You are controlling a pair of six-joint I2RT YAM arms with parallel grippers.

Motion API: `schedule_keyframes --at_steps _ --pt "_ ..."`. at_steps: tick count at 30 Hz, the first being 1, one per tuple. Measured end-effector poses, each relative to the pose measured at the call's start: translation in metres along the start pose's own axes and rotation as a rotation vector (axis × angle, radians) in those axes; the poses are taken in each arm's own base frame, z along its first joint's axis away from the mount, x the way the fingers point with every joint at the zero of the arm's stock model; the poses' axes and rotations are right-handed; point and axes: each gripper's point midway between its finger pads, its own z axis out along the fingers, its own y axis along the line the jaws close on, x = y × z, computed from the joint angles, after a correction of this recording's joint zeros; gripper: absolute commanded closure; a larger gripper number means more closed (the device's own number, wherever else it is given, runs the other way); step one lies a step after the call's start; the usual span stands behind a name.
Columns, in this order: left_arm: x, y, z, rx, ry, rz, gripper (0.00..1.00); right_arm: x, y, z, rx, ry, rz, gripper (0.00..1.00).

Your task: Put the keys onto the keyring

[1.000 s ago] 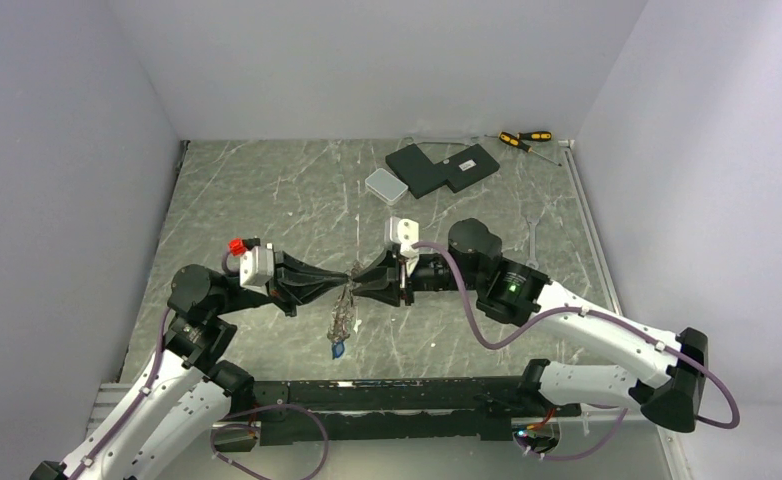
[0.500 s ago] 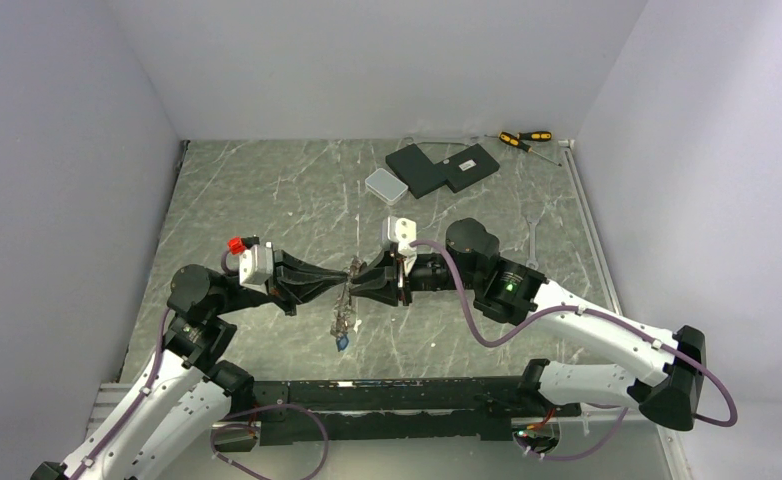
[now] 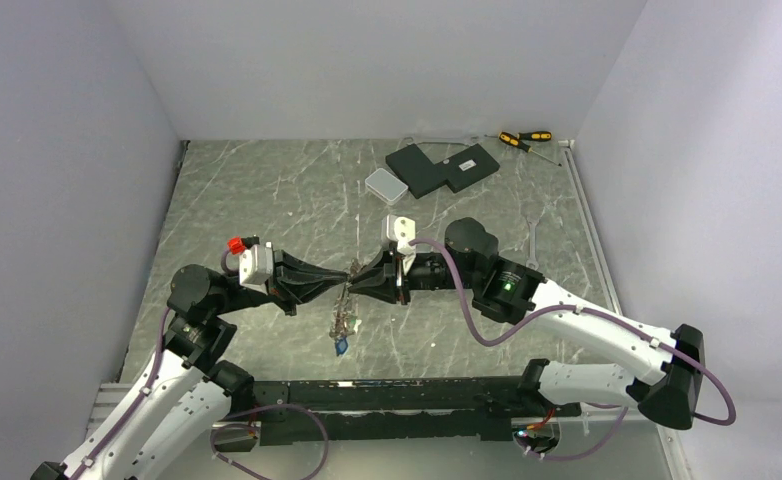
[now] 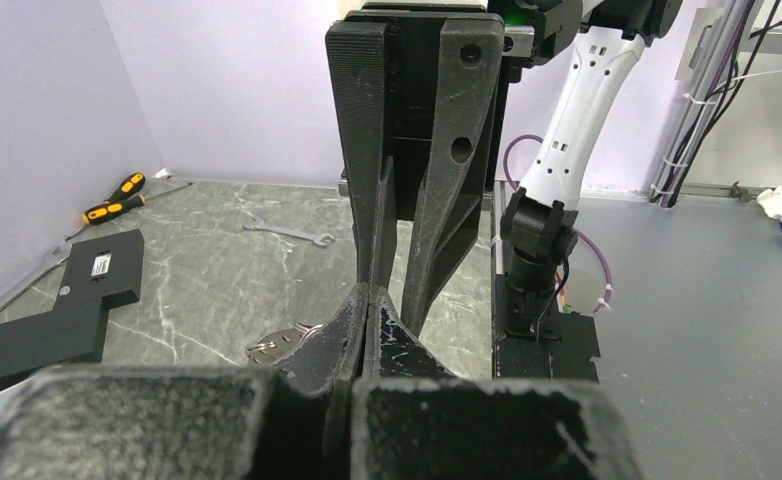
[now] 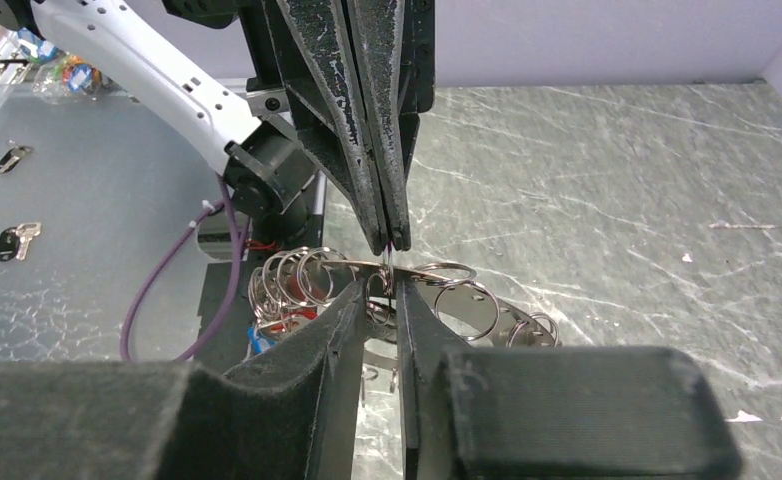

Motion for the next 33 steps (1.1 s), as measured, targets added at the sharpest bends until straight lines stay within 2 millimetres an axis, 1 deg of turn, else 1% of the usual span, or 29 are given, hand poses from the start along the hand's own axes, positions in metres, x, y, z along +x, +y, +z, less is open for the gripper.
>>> schedule_keyframes --at_steps 9,15,16,17,19,21,22,24,26,27,29,33 --pt "0.0 0.0 0.0 -0.002 0.0 0.0 1.0 0.0 -0.002 0.003 0.007 0.0 0.007 1.0" --pt "0.0 0.001 0.0 -0.007 0.001 0.0 1.0 -0.001 -0.003 0.003 0.009 -0.001 0.009 1.0" --pt "0.001 0.002 0.0 -0.007 0.004 0.0 0.96 -0.001 -0.003 0.003 0.009 0.0 0.01 1.0" --pt "0.002 0.002 -0.001 -0.007 0.006 0.001 0.84 0.0 -0.003 0.003 0.009 0.004 0.011 1.0" --pt "0.006 0.003 -0.001 -0.007 0.027 0.008 0.64 0.002 -0.003 0.001 0.012 0.025 0.016 1.0" --pt "0.01 0.006 0.0 -0.009 0.057 0.006 0.51 0.005 -0.003 -0.001 0.016 0.06 0.02 1.0" --pt "0.011 0.007 0.001 -0.011 0.072 0.002 0.47 0.007 -0.003 -0.003 0.02 0.085 0.022 1.0" --pt "0.015 0.009 0.001 -0.011 0.097 -0.001 0.43 0.011 -0.004 -0.008 0.03 0.146 0.024 1.0" --pt "0.019 0.011 0.001 -0.011 0.119 -0.001 0.41 0.015 -0.007 -0.013 0.045 0.206 0.025 1.0" --pt "0.02 0.011 0.0 -0.011 0.128 -0.003 0.42 0.017 -0.008 -0.014 0.048 0.23 0.025 1.0" --pt "0.024 0.01 -0.001 -0.009 0.146 -0.004 0.45 0.023 -0.009 -0.02 0.056 0.286 0.026 1.0" --pt "0.029 0.007 -0.002 0.014 0.173 -0.006 0.49 0.034 -0.006 -0.031 0.048 0.385 0.03 1.0"
